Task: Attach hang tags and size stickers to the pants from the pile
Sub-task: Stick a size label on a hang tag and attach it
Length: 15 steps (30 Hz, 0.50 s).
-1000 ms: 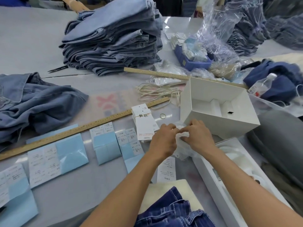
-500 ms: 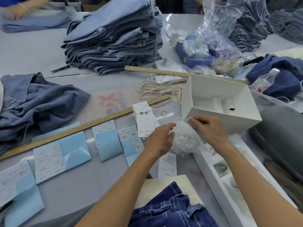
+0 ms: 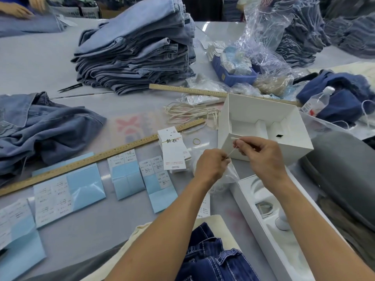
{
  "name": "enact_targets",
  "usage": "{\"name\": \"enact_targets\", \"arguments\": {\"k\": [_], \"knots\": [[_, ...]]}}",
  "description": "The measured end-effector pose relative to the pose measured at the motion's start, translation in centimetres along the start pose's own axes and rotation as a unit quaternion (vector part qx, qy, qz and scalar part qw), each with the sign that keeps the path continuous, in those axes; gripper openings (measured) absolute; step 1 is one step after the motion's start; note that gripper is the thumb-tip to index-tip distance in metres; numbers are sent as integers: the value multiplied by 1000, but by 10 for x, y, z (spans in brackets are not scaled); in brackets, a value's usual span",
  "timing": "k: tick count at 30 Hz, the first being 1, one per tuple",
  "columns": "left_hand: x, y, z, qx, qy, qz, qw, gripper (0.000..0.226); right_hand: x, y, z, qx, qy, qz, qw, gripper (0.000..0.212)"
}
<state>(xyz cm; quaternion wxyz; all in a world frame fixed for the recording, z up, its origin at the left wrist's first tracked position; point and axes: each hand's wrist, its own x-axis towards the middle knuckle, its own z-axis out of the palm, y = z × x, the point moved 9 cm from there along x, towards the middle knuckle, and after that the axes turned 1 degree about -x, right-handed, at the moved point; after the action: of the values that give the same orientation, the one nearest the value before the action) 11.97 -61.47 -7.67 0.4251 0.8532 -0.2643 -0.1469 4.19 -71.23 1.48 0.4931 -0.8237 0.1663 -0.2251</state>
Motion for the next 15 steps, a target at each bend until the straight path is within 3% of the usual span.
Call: {"name": "enact_targets", "arguments": {"k": [3,6,10,13,15], "knots": [[-2,8,6,52,13,33,998,16,-7,8,-9,50,34,18,998,22],[-9,5,5,67,52,50,995,53,-9,16,-26,114,99,34,988,18],[-18,-8,6,63,64,58,994,82,-10,24,-4,79,11,73,994,19],[-22,-16,5,-31,45,59,997,48,-3,24,-8,93,27,65,993,16],[-20,-19,0,-12,34,60,998,22,2,23,-4,94,19,73,993,14]]}}
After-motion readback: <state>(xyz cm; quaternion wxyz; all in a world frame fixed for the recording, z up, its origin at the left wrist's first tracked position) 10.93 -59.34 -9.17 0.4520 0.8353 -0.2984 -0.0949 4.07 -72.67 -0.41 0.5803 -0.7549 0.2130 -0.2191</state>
